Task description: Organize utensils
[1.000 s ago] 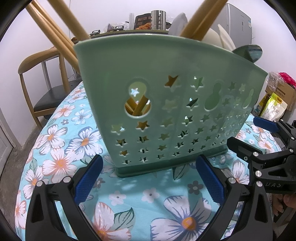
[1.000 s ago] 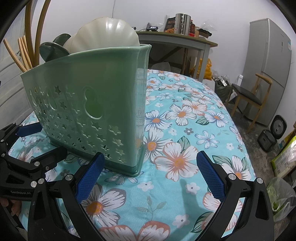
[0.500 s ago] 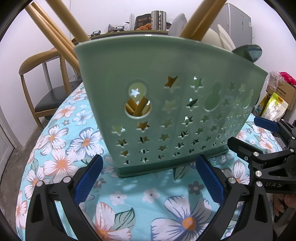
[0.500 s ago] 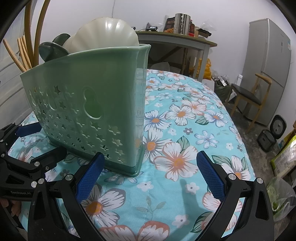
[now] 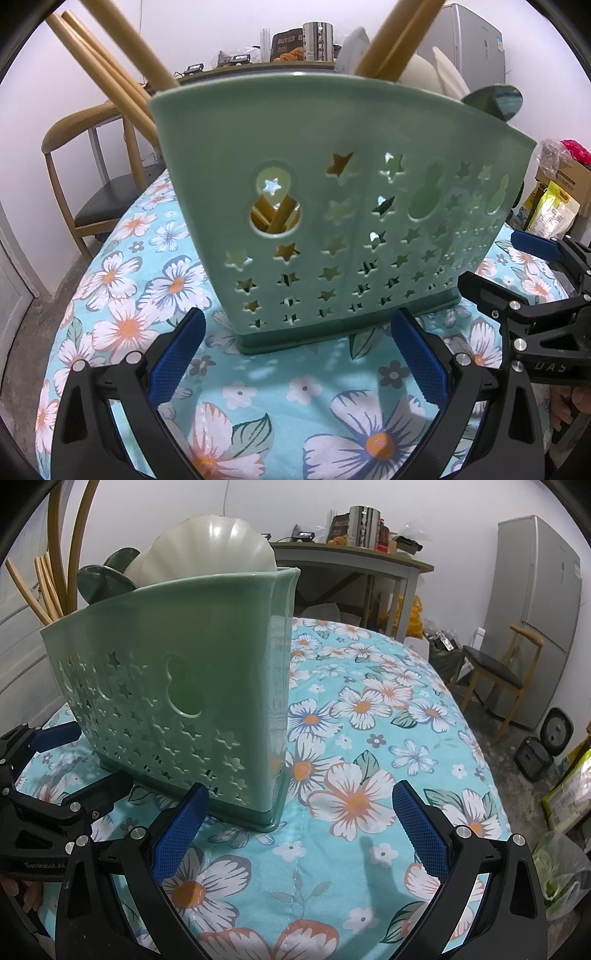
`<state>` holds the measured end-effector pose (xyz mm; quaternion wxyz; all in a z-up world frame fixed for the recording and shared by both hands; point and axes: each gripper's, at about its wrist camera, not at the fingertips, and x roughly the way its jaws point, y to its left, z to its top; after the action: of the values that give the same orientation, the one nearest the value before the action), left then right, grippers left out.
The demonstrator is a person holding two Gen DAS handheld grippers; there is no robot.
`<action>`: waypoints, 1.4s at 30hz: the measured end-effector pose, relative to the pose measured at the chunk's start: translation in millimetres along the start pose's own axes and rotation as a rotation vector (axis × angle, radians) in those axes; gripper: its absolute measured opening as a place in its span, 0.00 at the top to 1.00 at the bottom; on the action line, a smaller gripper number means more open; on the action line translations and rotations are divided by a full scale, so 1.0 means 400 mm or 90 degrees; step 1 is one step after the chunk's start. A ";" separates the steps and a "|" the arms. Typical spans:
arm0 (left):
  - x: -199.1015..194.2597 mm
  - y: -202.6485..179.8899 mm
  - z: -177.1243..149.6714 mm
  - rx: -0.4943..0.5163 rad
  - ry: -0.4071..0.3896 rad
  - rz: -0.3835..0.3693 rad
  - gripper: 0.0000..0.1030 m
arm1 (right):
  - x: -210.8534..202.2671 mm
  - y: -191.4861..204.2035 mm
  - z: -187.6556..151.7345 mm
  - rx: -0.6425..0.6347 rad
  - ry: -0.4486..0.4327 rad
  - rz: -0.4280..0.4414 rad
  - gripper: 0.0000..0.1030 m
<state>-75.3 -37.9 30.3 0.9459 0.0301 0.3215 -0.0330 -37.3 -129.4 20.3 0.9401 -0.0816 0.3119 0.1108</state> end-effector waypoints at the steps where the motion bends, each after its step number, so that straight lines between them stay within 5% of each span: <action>1: 0.001 -0.003 -0.002 0.001 0.001 -0.001 0.05 | 0.000 0.001 0.000 0.000 0.000 -0.001 0.07; 42: -0.001 -0.021 -0.003 0.025 -0.003 0.007 0.05 | 0.002 0.001 0.000 0.004 -0.005 -0.011 0.07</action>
<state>-77.0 -46.2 29.3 0.9460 0.0506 0.3183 -0.0340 -36.7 -128.9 19.8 0.9424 -0.0808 0.3080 0.1019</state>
